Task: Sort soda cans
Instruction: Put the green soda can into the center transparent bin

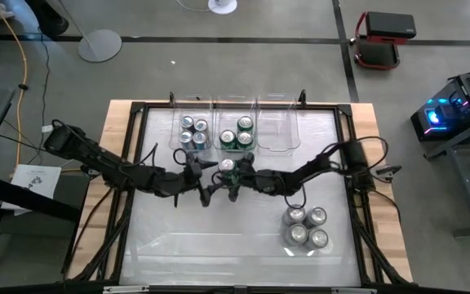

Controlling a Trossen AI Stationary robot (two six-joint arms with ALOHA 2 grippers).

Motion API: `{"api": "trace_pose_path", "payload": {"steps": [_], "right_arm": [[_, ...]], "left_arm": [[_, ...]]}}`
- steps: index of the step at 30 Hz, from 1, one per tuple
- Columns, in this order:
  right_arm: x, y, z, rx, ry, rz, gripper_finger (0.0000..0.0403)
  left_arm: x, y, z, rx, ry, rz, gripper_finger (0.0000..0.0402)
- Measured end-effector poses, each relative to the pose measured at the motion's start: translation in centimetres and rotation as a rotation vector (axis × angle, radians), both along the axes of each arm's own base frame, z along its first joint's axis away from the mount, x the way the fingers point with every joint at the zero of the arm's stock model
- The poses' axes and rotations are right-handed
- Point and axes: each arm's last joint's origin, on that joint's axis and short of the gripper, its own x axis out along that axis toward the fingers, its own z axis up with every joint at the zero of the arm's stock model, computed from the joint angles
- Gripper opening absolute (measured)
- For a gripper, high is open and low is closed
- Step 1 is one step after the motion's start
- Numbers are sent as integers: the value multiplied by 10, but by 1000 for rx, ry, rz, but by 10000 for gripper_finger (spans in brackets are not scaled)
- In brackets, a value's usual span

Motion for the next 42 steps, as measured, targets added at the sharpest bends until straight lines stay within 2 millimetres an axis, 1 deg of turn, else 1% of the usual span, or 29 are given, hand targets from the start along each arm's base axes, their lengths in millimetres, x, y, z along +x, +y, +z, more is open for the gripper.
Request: {"api": "trace_pose_path", "payload": {"steps": [4, 8, 12, 17, 26, 33, 38, 42], "right_arm": [[8, 4, -21, 0, -1, 17, 296], [18, 5, -29, 18, 0, 39, 296], [22, 6, -28, 9, 14, 45, 296], [21, 6, -30, 8, 32, 46, 296], [21, 5, -30, 8, 32, 38, 296], [21, 7, -29, 1, 32, 60, 296], [21, 7, -30, 0, 37, 54, 296], [21, 7, -30, 0, 35, 53, 296]], "left_arm": [[-2, 1, -5, -33, 36, 24, 349], [-3, 1, -7, -40, 53, 32, 349], [-4, 3, -13, -7, 103, 77, 349], [0, 8, -22, 4, 128, 112, 349], [10, 14, -36, -112, 116, 131, 349], [21, 19, -40, -150, 47, 97, 349], [23, 23, -43, -198, 46, 98, 348], [24, 25, -42, -199, 41, 82, 332]]}}
